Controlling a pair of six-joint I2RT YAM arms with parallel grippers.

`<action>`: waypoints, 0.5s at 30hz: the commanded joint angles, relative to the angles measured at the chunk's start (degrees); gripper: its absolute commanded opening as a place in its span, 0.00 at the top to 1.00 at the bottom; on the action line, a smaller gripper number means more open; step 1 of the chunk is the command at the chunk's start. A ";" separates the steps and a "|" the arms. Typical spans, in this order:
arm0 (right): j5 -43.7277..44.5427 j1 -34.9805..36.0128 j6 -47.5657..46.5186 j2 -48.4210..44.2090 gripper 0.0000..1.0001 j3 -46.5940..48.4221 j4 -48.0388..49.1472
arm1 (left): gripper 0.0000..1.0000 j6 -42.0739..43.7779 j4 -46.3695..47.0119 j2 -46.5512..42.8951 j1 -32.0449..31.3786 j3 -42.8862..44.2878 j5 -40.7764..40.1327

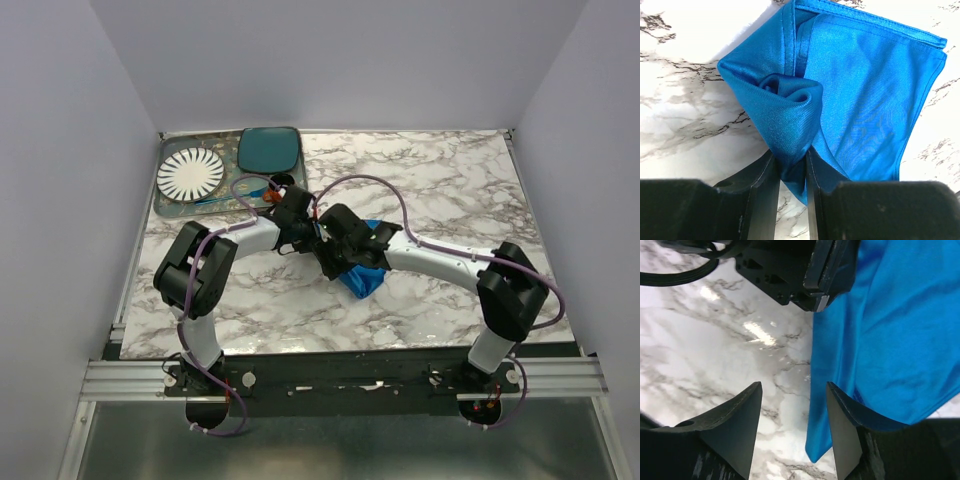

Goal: Fold the napkin, place the utensils inside, and roll it up
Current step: Roll the napkin with the utensil

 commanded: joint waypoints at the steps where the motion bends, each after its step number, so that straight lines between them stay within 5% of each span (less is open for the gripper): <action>1: 16.11 3.41 -0.81 3.51 0.37 -0.41 0.86 | 0.68 -0.38 -0.32 0.90 -0.11 -1.03 1.22; 9: 18.50 4.21 -1.60 8.61 0.36 -0.94 2.79 | 0.68 -0.55 -0.23 0.72 -0.11 -1.29 1.31; 15: 17.10 3.86 -0.37 10.63 0.51 -1.99 4.20 | 0.68 -0.47 -0.23 0.37 0.07 -1.55 1.48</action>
